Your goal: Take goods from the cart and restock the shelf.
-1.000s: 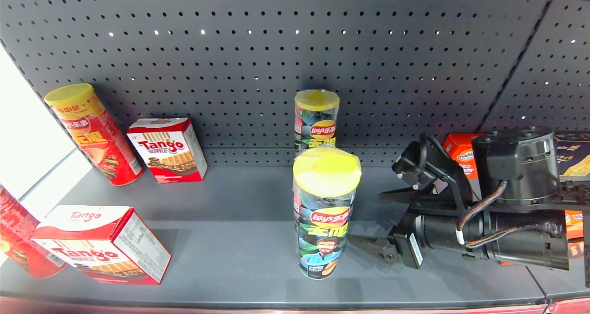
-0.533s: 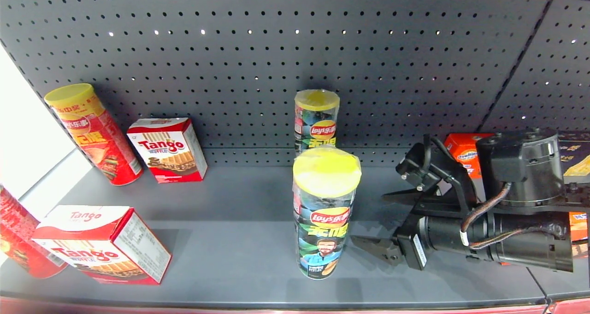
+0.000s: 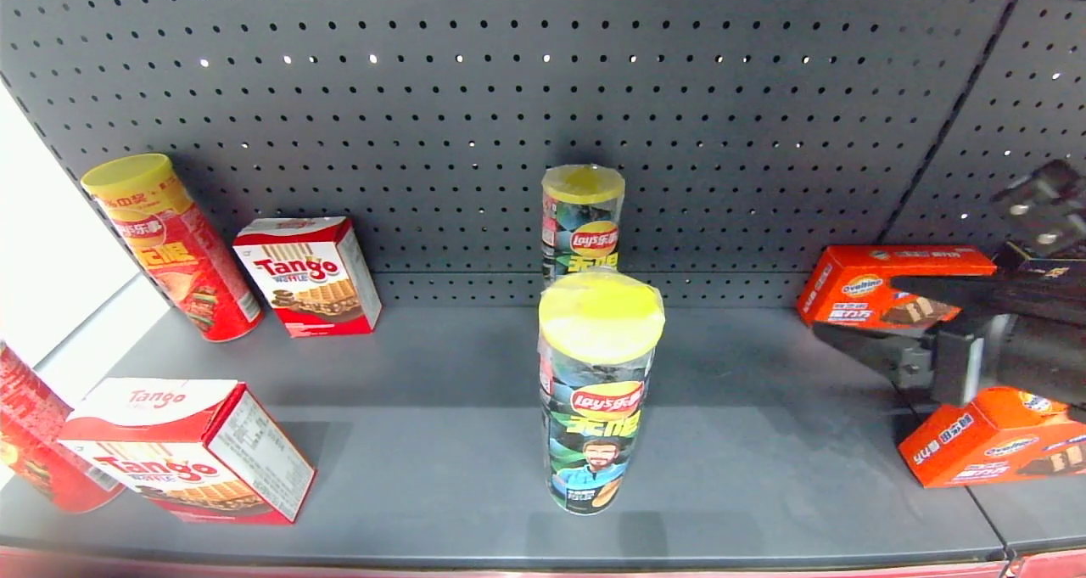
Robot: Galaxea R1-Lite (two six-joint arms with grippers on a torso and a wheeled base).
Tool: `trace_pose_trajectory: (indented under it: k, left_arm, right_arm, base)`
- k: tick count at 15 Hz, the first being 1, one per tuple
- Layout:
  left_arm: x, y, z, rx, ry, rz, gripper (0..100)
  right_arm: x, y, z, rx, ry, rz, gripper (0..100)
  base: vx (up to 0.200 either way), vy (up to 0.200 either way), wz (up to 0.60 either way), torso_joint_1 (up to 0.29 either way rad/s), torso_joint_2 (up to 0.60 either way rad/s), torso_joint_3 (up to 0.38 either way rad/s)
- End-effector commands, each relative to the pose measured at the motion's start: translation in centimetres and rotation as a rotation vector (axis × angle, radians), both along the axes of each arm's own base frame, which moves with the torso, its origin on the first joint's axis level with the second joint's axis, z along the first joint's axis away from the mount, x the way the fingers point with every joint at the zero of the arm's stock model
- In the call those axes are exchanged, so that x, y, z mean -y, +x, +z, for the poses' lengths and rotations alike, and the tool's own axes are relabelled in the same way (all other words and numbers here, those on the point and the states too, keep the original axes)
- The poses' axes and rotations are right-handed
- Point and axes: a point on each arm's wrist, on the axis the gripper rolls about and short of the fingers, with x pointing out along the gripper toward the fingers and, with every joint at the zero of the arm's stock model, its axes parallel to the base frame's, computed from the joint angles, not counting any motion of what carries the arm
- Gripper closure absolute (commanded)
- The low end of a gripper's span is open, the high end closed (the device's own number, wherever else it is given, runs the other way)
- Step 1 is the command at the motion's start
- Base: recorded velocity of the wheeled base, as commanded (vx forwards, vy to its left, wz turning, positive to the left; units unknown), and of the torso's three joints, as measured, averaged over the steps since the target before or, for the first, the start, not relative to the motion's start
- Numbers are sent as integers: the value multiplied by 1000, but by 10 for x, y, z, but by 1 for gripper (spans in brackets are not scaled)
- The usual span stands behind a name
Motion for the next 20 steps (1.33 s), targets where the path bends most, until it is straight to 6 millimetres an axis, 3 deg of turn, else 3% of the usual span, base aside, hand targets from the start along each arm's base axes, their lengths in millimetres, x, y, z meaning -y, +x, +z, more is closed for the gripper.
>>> trace_pose_trajectory:
  k: [1, 4, 10, 14, 20]
  left_arm:
    - [0, 0, 0, -2, 0, 0, 0]
    - [0, 0, 0, -2, 0, -6, 0]
    - [0, 0, 0, 0, 3, -3, 0]
    - [0, 0, 0, 2, 4, -3, 0]
    - [0, 0, 0, 2, 6, -5, 0]
  right_arm:
    - [54, -77, -2, 166, 35, -245, 0]
    - [64, -136, -37, 260, 42, -400, 0]
    - [70, -203, -115, 286, 85, -438, 0]
    - [69, -191, -158, 211, 131, -463, 0]
    - [67, -190, -168, 111, 154, -365, 0]
  base:
    - [0, 0, 0, 0, 0, 0]
    - [0, 0, 0, 0, 0, 0]
    - [0, 0, 0, 0, 0, 0]
    - [0, 0, 0, 0, 0, 0]
    - [0, 0, 0, 0, 0, 0]
